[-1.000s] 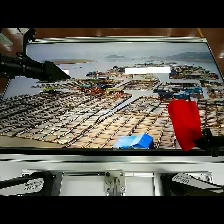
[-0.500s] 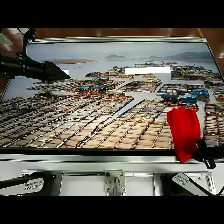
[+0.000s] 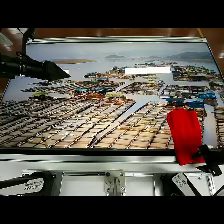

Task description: Fold the shirts.

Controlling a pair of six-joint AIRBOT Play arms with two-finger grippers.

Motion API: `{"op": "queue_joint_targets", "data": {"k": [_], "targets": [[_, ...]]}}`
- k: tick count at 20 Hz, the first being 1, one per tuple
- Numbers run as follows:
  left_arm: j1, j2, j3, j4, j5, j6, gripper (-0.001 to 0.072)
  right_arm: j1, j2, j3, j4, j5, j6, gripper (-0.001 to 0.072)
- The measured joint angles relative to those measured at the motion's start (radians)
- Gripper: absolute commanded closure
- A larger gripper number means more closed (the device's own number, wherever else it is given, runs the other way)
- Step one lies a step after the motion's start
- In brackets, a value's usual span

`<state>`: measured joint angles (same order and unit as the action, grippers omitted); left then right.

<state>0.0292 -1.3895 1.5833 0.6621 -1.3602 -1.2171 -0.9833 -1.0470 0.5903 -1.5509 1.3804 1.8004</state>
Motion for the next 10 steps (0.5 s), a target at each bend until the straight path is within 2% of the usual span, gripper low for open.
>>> {"op": "queue_joint_targets", "data": {"k": [3,6,8,10], "targets": [[0.000,-0.001,0.000,0.000,0.047,0.000,0.0664,0.000,0.043,0.093,-0.105,0.109,-0.018,0.0171],[0.000,-0.001,0.000,0.000,0.086,0.001,0.0665,0.008,0.072,0.286,-0.111,0.138,-0.060,0.0171],[-0.009,-0.001,0.001,0.016,0.113,0.001,0.0667,0.054,0.082,0.444,-0.034,0.061,-0.081,0.0172],[-0.046,-0.001,0.006,0.105,0.138,-0.016,0.0667,0.154,0.084,0.550,0.076,-0.058,-0.103,0.0171]]}}
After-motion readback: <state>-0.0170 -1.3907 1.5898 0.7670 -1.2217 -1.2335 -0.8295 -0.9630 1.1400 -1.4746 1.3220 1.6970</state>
